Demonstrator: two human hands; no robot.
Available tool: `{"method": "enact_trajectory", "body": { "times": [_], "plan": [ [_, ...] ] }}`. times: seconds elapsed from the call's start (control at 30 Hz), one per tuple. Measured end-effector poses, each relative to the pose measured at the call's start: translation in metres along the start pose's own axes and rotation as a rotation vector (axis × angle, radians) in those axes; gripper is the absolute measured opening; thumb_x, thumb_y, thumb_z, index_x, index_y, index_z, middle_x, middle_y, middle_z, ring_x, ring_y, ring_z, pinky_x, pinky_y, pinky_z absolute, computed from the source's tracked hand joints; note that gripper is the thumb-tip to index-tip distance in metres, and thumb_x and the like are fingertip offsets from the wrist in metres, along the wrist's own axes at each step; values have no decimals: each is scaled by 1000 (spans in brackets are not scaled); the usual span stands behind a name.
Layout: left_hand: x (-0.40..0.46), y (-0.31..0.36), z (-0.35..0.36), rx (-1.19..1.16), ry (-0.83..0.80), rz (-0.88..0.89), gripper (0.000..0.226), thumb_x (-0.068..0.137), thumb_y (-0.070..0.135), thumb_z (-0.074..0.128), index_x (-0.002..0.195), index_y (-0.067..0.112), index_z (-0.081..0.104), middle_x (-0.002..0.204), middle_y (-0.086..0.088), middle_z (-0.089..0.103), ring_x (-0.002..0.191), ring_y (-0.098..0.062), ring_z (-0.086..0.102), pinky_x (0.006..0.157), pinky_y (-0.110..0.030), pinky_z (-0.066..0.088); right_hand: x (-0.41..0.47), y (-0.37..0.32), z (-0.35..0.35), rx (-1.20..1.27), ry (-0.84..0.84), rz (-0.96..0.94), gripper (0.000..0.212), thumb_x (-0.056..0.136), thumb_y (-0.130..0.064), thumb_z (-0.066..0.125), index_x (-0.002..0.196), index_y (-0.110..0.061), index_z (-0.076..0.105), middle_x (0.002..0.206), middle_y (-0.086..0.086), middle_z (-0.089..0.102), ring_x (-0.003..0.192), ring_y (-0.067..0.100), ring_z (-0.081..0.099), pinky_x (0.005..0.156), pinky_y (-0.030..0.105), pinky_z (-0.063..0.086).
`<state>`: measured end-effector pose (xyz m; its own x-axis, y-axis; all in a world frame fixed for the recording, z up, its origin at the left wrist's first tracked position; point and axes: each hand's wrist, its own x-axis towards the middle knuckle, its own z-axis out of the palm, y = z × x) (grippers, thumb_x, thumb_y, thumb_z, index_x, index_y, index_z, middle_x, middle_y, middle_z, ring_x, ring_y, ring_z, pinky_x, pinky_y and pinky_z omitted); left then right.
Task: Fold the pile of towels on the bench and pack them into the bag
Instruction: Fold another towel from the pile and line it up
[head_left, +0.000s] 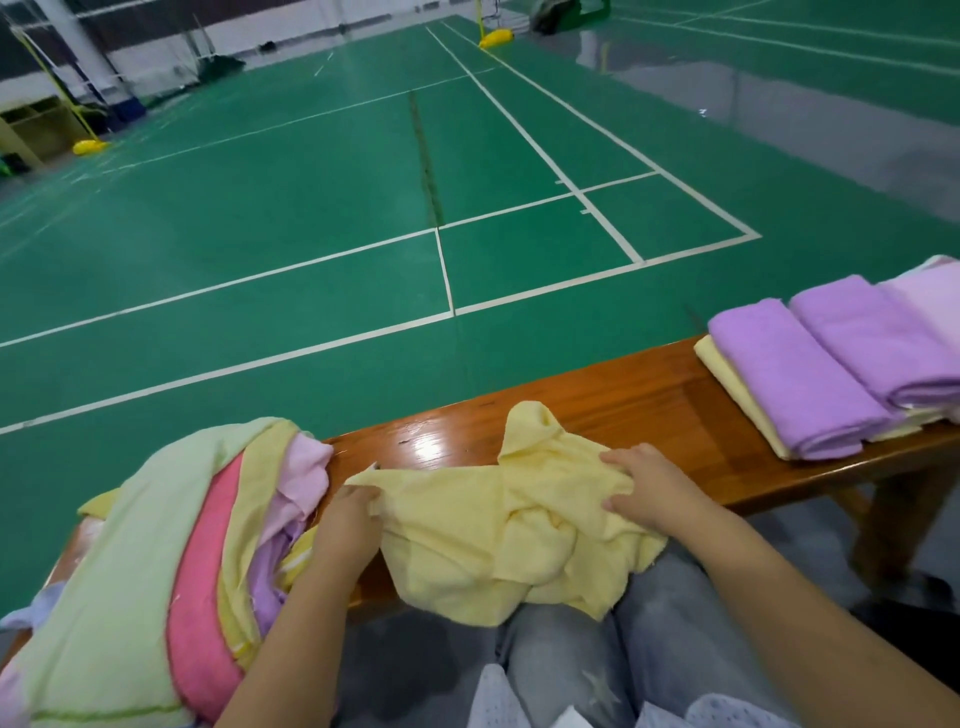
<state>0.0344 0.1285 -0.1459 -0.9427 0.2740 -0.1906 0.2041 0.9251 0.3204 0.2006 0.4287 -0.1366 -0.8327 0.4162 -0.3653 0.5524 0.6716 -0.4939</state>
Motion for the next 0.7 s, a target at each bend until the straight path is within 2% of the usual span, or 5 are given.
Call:
{"method": "enact_trajectory", "body": {
  "times": [0.13, 0.37, 0.5, 0.6, 0.7],
  "plan": [
    [-1, -4, -6, 93, 42, -15, 26, 96, 25, 55, 118, 16, 65, 122, -6, 60, 103, -22, 58, 92, -27, 45, 2, 4, -10, 110, 235, 62, 13, 90, -32, 60, 100, -23, 60, 92, -6, 54, 88, 16, 53, 83, 39, 48],
    [-9, 38, -59, -313, 124, -15, 38, 103, 27, 39, 119, -2, 58, 114, -20, 61, 111, -36, 55, 89, -36, 41, 6, -26, -72, 403, 623, -14, 20, 101, -26, 41, 107, -8, 46, 96, 7, 54, 84, 23, 48, 70, 32, 34],
    [-13, 56, -89, -432, 314, 10, 33, 104, 29, 35, 97, 3, 54, 84, -7, 55, 90, -28, 51, 72, -33, 30, 0, -43, -106, 476, 853, -93, 23, 100, -25, 43, 110, -6, 50, 93, 4, 52, 84, 24, 47, 71, 35, 37],
    [-17, 66, -105, -491, 363, 8, 36, 104, 30, 37, 91, 1, 53, 74, -2, 49, 70, -21, 44, 60, -36, 28, -4, -43, -119, 401, 854, -120, 22, 96, -28, 50, 102, -9, 59, 90, 4, 61, 84, 27, 53, 72, 37, 43],
    [-19, 66, -108, -617, 321, -40, 40, 101, 38, 43, 90, 1, 57, 76, -10, 53, 71, -24, 49, 66, -38, 42, -10, -38, -118, 371, 813, -141, 21, 92, -27, 56, 101, -11, 67, 95, 5, 68, 90, 26, 59, 79, 39, 49]
  ]
}}
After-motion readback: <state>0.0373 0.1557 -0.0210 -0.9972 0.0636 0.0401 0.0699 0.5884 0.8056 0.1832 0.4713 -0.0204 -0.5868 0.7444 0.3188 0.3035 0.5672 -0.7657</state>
